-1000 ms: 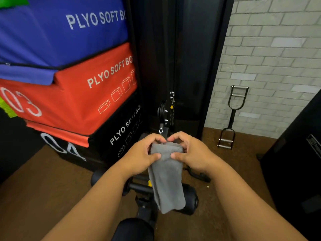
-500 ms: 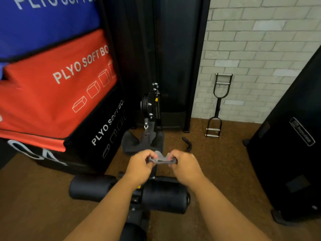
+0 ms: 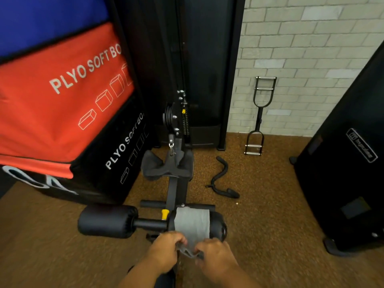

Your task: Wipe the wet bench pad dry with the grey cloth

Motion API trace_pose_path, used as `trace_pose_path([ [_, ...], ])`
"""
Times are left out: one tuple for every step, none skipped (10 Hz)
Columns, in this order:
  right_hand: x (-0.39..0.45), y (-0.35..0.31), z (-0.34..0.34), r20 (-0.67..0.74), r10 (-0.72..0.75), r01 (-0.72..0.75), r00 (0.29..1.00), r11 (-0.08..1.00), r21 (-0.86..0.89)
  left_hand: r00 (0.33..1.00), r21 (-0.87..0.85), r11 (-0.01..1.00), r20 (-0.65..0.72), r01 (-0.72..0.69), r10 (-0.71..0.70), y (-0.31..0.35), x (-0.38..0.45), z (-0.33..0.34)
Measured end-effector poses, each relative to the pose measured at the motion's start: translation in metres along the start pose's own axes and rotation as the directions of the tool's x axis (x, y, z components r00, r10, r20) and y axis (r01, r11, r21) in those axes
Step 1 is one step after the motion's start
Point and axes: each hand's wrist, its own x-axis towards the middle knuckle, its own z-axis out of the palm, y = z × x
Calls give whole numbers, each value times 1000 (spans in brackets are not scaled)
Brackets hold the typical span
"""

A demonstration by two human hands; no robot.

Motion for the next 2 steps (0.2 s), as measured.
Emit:
trace_pose_path([
  [3, 1, -2, -36, 9, -8, 999, 999, 33, 996, 40, 997, -54, -64, 66, 4, 3, -13],
  [12, -8, -17, -184, 18, -12, 983, 999, 35, 976, 133, 991, -214, -18, 46, 17, 9, -30],
])
